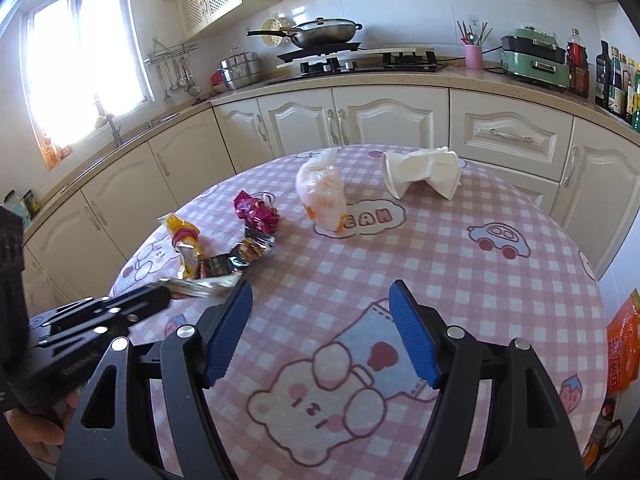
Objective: Collect trash
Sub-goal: 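Grasp the green snack wrapper with the left tool while the right tool grasps a dark wrapper, then carry both wrappers over the blue bucket and open both tools, then move both open tools back over the table, then grasp the yellow candy wrapper with the left tool, then grasp the magenta snack wrapper with the right tool, then carry both wrappers over the blue bucket and open both tools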
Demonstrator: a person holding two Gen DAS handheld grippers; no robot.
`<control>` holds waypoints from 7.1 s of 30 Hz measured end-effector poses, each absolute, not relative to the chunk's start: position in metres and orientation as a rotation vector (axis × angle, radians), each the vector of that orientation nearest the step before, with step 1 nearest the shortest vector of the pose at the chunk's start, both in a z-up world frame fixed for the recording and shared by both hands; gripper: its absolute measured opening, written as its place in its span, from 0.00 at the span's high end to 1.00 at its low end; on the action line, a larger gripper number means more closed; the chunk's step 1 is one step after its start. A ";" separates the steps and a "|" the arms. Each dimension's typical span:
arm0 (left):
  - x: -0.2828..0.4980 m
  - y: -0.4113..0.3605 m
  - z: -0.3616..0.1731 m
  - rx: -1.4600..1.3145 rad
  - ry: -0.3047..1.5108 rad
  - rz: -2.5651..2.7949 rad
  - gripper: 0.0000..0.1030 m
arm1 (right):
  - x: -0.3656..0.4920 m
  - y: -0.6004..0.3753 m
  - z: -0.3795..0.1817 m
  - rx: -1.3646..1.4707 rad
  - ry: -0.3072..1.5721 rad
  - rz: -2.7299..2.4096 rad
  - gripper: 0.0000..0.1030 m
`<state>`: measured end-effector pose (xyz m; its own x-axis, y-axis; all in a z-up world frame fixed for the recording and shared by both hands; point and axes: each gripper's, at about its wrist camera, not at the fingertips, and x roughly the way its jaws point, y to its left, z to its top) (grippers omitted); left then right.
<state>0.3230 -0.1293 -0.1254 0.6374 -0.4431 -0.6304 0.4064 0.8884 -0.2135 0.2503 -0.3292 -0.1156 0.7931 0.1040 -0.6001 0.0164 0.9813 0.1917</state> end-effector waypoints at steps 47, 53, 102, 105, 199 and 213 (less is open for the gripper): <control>0.249 0.176 -0.167 -0.383 0.673 0.018 0.87 | 0.253 -0.021 -0.120 -0.051 0.694 0.533 1.00; 0.257 0.213 -0.206 -0.413 0.752 0.089 0.86 | 0.263 0.034 -0.159 -0.098 0.769 0.572 1.00; 0.279 0.169 -0.182 -0.419 0.756 0.018 0.24 | 0.270 -0.032 -0.130 -0.086 0.660 0.356 0.08; 0.285 0.130 -0.164 -0.380 0.738 -0.047 0.22 | 0.267 -0.075 -0.117 -0.065 0.641 0.303 0.07; 0.268 0.144 -0.147 -0.277 0.709 0.000 0.74 | 0.266 -0.022 -0.098 -0.143 0.729 0.520 0.66; 0.256 0.208 -0.225 -0.365 0.845 0.101 0.74 | 0.261 0.059 -0.173 -0.114 0.881 0.624 0.66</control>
<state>0.2562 0.2083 -0.2252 0.6632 -0.0563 -0.7463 -0.2310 0.9331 -0.2757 0.2613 0.0586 -0.1732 0.4728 0.4630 -0.7498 -0.5536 0.8181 0.1561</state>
